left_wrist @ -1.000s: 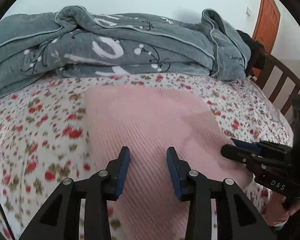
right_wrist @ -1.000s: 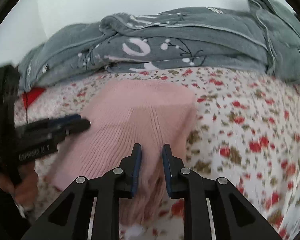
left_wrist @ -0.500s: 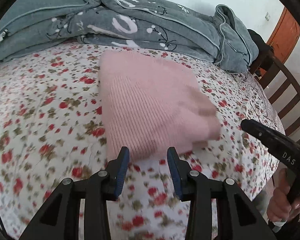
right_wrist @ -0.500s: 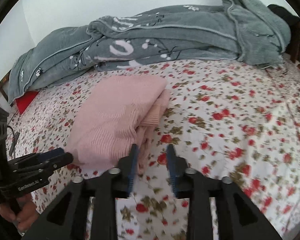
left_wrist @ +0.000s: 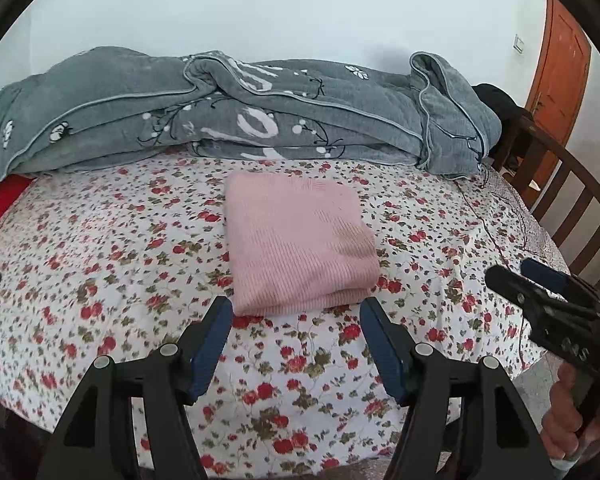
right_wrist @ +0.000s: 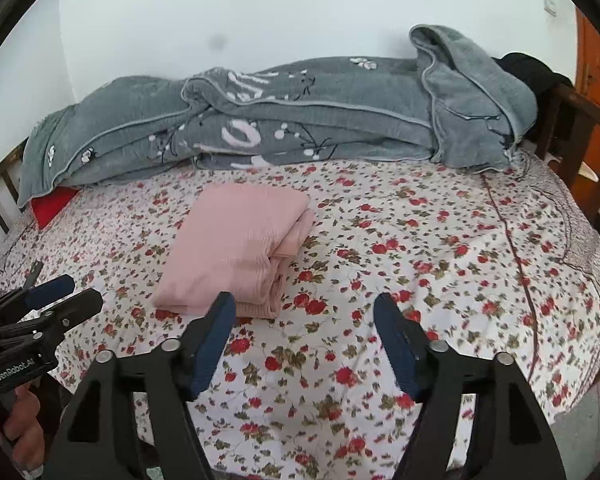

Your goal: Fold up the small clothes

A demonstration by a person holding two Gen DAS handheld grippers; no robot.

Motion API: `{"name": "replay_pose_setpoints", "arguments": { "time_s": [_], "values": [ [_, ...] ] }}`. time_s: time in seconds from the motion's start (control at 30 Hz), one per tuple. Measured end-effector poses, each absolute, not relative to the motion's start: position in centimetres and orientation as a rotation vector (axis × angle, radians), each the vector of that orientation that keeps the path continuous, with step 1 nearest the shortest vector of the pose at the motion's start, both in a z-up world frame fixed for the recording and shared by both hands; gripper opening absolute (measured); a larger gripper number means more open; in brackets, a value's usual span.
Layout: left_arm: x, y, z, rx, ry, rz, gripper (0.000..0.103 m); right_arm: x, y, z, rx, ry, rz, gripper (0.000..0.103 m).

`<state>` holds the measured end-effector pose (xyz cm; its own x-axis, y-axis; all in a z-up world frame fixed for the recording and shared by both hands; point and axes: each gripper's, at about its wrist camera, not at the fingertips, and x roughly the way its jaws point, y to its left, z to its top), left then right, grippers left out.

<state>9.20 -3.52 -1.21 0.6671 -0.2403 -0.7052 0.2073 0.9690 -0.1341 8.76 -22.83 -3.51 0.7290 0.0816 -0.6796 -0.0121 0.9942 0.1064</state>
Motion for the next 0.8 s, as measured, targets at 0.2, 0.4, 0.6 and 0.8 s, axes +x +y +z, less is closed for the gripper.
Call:
{"name": "replay_pose_setpoints", "arguments": {
  "time_s": [0.2,0.4,0.6,0.8],
  "values": [
    [7.6,-4.0,-1.1,-0.043,0.812,-0.237,0.067,5.4,-22.5,-2.2,0.055,0.673,0.052,0.102],
    [6.0,-4.4,-1.4,-0.027,0.802,-0.214,0.067,4.0,-23.5,-2.5,0.085,0.689,0.037,0.103],
    [4.3,-4.6,-0.6,0.009,0.750,-0.195,0.070,2.7,-24.1,-2.7,0.086,0.680,0.016,0.103],
    [3.6,-4.6,-0.4,0.010,0.741,-0.182,0.071,1.9,-23.6,-2.6,0.078,0.670,0.022,0.103]
  ]
}}
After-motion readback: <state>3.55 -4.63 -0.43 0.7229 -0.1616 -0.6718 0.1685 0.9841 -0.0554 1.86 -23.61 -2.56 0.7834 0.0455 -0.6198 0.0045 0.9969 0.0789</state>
